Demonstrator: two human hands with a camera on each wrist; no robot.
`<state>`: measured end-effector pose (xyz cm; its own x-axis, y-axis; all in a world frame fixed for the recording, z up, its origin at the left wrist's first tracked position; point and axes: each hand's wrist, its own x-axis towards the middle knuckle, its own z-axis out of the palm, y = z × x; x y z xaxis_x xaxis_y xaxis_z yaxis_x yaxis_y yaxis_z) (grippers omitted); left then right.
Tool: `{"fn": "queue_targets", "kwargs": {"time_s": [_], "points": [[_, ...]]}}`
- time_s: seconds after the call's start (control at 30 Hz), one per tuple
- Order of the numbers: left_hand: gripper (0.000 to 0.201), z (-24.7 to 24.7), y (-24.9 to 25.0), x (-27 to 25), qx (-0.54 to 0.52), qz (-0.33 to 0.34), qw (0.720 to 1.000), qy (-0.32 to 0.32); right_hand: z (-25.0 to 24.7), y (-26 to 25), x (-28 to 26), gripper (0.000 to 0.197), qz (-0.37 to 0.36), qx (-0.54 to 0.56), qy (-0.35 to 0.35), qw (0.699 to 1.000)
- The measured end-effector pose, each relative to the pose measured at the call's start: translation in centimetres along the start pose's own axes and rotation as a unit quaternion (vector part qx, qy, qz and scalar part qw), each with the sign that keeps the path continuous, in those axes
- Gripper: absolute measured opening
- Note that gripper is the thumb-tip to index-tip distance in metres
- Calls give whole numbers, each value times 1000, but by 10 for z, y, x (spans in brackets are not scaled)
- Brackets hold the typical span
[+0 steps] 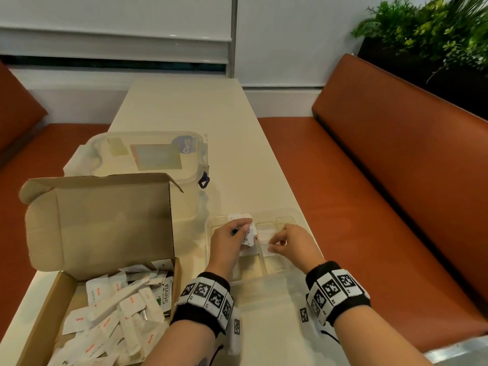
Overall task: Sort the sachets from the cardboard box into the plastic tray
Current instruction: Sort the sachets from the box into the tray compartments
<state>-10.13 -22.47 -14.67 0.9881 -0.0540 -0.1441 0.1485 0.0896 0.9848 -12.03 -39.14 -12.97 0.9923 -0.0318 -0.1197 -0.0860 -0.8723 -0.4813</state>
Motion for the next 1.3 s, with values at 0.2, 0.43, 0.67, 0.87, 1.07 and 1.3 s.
{"fn": "queue_targets", "kwargs": {"time_s": [0.2,0.43,0.67,0.87,1.07,1.3], "points": [[18,0,-1,0,-14,-2,1000,0,1,0,-2,22,-28,-8,13,1000],[20,2,1,0,-19,-11,1000,4,1,-1,-4,11,-29,-22,0,999],[18,2,1,-1,-12,-21,1000,3,2,-1,-4,18,-31,-27,6,999],[33,3,8,-4,-62,-58,996,-6,2,0,-4,21,-30,-20,8,999],[44,2,16,-7,-92,-62,994,-5,-5,-22,-8,20,-7,148,100,984],[43,-2,24,-13,-102,-44,994,-6,2,-54,-6,25,55,383,21,922]]}}
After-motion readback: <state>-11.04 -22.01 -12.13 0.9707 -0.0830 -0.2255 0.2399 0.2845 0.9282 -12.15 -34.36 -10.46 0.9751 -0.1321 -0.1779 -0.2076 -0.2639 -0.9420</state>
